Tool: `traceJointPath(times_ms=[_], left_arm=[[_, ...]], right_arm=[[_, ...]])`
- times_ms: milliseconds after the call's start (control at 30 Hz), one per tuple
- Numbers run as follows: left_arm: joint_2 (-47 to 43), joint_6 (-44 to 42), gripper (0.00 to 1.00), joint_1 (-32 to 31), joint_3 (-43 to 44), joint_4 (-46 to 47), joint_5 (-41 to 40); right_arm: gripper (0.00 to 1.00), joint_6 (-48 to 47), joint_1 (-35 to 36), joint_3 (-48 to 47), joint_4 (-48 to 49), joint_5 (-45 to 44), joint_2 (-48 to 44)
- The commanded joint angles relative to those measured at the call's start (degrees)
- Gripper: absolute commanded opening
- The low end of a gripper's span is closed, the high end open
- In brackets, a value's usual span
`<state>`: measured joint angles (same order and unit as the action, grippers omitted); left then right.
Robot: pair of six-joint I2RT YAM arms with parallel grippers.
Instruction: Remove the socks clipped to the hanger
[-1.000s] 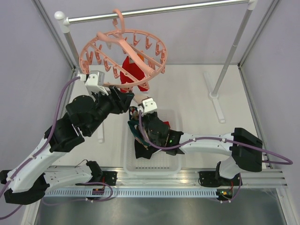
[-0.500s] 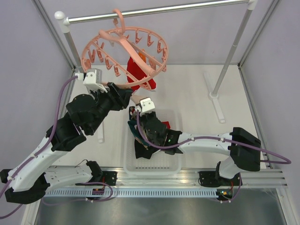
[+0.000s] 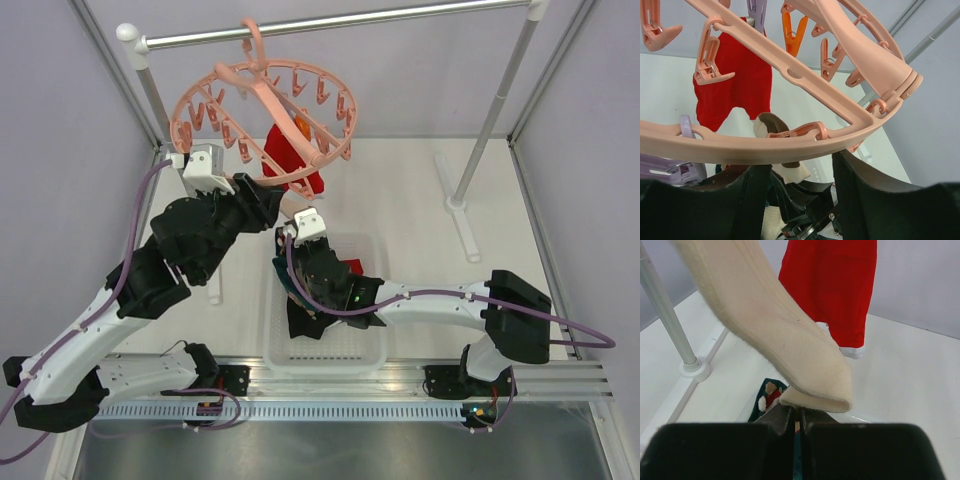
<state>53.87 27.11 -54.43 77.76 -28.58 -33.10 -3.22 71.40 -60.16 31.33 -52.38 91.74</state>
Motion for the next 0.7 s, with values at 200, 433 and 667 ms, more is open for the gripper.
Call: traceJointPath(times_ms=[200,433,667], left_arm=[[0.89,-3.82,0.5,0.03,0.82,2.65,-4.07],[1.86,-4.61,0.31,0.03,1.43,2.56,-4.25],[2.12,-4.97,0.08,0.03,1.87,2.56,-4.25]], right_arm=[[0.01,0.24,0.06,-2.24,0.13,-0.27,0.63],[0.01,0.5,0.06,-1.89,0.04,-0.18,-0.07],[0.01,1.73,0.06,-0.14,-0.66,-0.18,-1.92]])
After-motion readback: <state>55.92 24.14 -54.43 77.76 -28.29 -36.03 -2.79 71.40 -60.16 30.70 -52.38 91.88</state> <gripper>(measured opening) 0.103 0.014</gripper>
